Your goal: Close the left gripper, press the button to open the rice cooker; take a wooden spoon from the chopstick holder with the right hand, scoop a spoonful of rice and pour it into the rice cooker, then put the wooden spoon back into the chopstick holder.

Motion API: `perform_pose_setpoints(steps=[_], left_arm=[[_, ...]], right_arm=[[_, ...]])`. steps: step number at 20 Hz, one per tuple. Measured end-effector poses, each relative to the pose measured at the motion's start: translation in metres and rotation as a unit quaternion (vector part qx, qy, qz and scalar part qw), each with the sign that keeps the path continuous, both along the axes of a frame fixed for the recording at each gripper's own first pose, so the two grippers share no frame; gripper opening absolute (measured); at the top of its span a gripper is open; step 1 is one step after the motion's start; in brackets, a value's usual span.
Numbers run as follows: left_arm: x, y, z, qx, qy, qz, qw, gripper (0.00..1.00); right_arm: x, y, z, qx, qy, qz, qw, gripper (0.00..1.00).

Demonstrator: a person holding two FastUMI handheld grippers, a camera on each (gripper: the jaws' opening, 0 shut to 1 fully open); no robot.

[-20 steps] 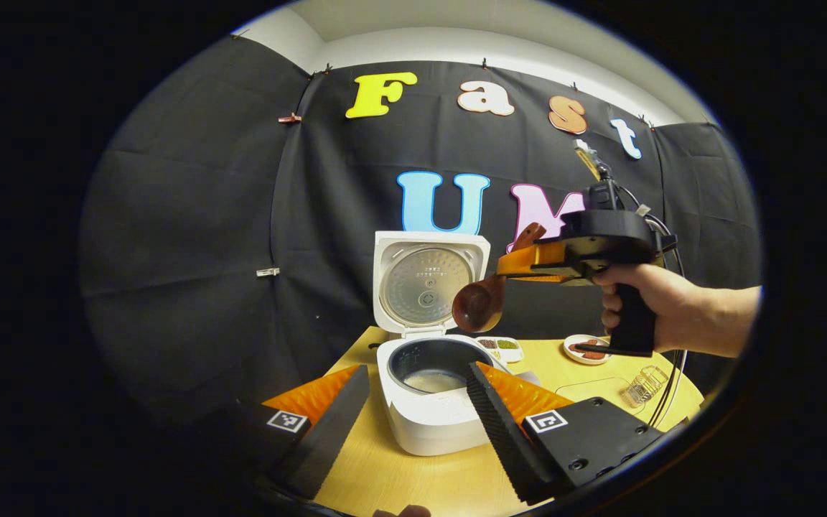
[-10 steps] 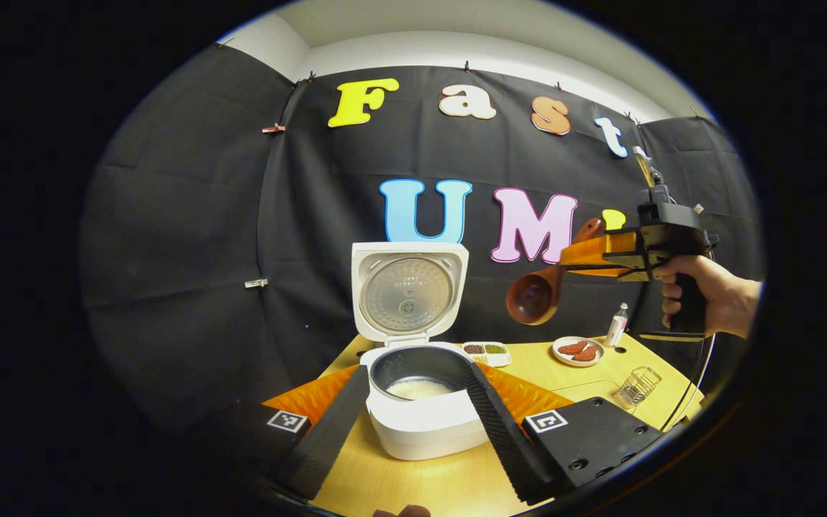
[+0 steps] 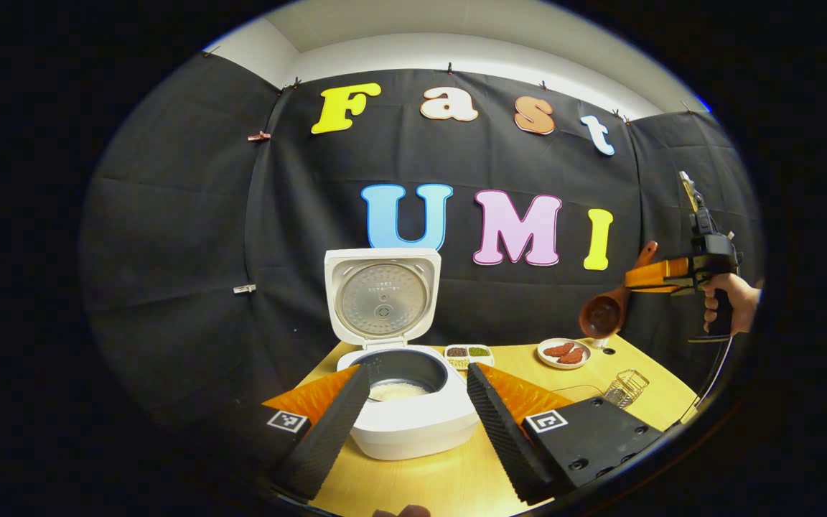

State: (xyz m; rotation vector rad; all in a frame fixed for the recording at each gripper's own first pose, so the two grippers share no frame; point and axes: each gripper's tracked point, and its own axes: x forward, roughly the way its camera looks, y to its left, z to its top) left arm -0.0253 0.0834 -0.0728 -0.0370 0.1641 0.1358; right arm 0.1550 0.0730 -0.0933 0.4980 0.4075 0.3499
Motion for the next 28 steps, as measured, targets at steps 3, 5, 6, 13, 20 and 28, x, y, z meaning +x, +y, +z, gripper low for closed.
perform_pose_setpoints(steps=[3,5,6,13,20,28], left_arm=[[0.000,-0.020,0.001,0.004,0.003,-0.005,1.000,0.94],[0.000,-0.030,0.003,0.005,0.004,-0.008,1.000,0.95],[0.000,-0.035,0.004,0.005,0.005,-0.008,1.000,0.95],[0.000,-0.059,0.013,0.011,0.006,0.005,1.000,0.95],[-0.006,-0.061,0.021,0.018,0.007,0.025,0.999,0.95],[-0.001,-0.053,0.034,0.024,-0.003,0.033,0.999,0.94]], right_arm=[[-0.007,-0.047,-0.029,-0.028,0.016,-0.027,0.999,0.08],[-0.012,-0.074,-0.053,-0.045,0.032,-0.046,0.997,0.08],[-0.014,-0.086,-0.067,-0.055,0.039,-0.053,0.996,0.08],[-0.015,-0.128,-0.153,-0.108,0.092,-0.066,0.988,0.08],[-0.001,-0.119,-0.219,-0.110,0.162,-0.043,0.980,0.08],[0.003,-0.119,-0.254,-0.097,0.223,-0.035,0.969,0.13]])
